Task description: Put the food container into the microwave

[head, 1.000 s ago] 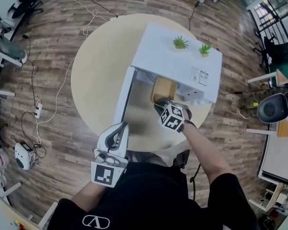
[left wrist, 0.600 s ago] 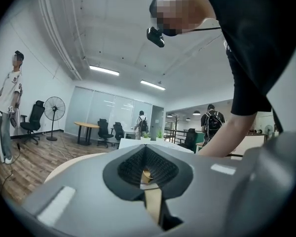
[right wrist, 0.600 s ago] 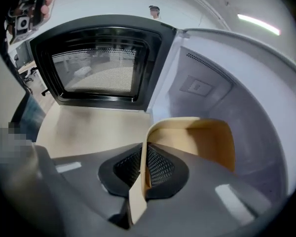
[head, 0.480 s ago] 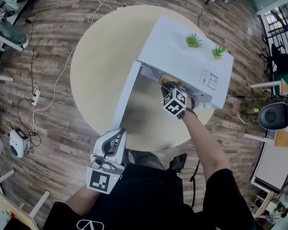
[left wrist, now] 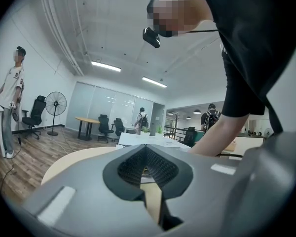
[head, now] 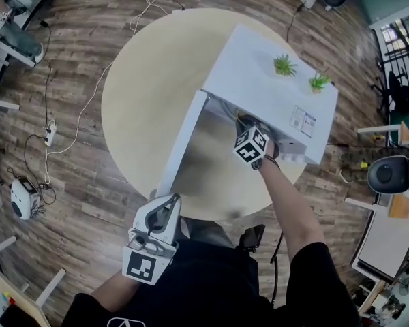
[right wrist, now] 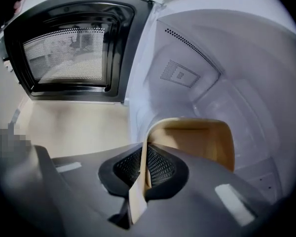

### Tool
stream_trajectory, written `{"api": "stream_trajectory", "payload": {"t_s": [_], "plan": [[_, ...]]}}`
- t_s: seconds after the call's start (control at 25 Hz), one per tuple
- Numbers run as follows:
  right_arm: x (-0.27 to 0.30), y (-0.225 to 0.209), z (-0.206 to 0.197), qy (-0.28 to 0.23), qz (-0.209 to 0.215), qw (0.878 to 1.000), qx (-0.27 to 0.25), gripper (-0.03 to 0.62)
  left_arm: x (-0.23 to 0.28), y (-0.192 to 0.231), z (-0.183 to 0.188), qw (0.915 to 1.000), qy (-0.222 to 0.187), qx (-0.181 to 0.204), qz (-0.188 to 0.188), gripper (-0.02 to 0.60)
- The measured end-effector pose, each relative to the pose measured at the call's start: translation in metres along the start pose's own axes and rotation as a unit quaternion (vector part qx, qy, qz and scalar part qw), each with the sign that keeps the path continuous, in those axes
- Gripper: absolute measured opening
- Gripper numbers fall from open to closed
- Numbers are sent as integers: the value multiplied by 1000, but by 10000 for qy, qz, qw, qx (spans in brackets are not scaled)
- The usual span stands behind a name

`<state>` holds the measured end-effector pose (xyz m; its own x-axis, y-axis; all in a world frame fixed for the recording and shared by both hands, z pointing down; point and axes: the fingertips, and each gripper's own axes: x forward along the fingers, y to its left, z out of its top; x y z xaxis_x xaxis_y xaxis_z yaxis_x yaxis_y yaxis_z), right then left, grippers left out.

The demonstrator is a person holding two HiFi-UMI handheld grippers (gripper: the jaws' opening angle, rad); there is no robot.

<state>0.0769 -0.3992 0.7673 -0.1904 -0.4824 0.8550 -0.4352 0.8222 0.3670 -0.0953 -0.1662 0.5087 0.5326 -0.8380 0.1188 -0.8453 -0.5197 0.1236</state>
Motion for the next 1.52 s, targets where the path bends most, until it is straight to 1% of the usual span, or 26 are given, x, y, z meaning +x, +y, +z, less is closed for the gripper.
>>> {"api": "stream_trajectory", "payload": {"t_s": [0.28, 0.4, 0.6, 0.72, 0.8, 0.92, 1.08, 1.24, 1.36, 1.44, 1.52], "plan": [[8, -10, -2, 38, -249, 9997, 3, 12, -5, -4, -8, 10000, 64, -53, -4, 0], [8, -13, 0, -25, -396, 9992, 5, 12, -9, -3, -13, 9999, 120, -73, 8, 0], [11, -12, 1, -99, -489, 9988, -16, 14, -12, -4, -13, 9999, 104, -66, 15, 0], [12, -17, 2, -123, -621, 9980, -15, 17, -14, -5, -15, 9999, 129, -54, 4, 0], [12, -20, 3, -140, -721, 9973, 2, 37, -15, -6, -17, 9999, 140, -76, 7, 0], [14, -21, 1, -124, -742, 9971, 102, 126, -16, -7, -17, 9999, 136, -82, 5, 0], [12, -24, -4, -123, -857, 9960, 230, 156, -17, -8, -15, 9999, 121, -42, -7, 0], [-5, -21, -6, -229, -1148, 9925, 365, 158, -19, -9, -14, 9999, 131, -4, -39, 0], [-31, -11, -7, -420, -1380, 9885, 448, 157, -17, -8, -8, 9999, 56, 101, -66, 0], [-53, 2, -9, -560, -1426, 9869, 514, 156, -15, -8, -4, 9999, 3, 139, -83, 0], [-76, 27, -16, -637, -1326, 9875, 566, 156, -12, -9, 0, 9998, -5, 150, -99, 0]]}}
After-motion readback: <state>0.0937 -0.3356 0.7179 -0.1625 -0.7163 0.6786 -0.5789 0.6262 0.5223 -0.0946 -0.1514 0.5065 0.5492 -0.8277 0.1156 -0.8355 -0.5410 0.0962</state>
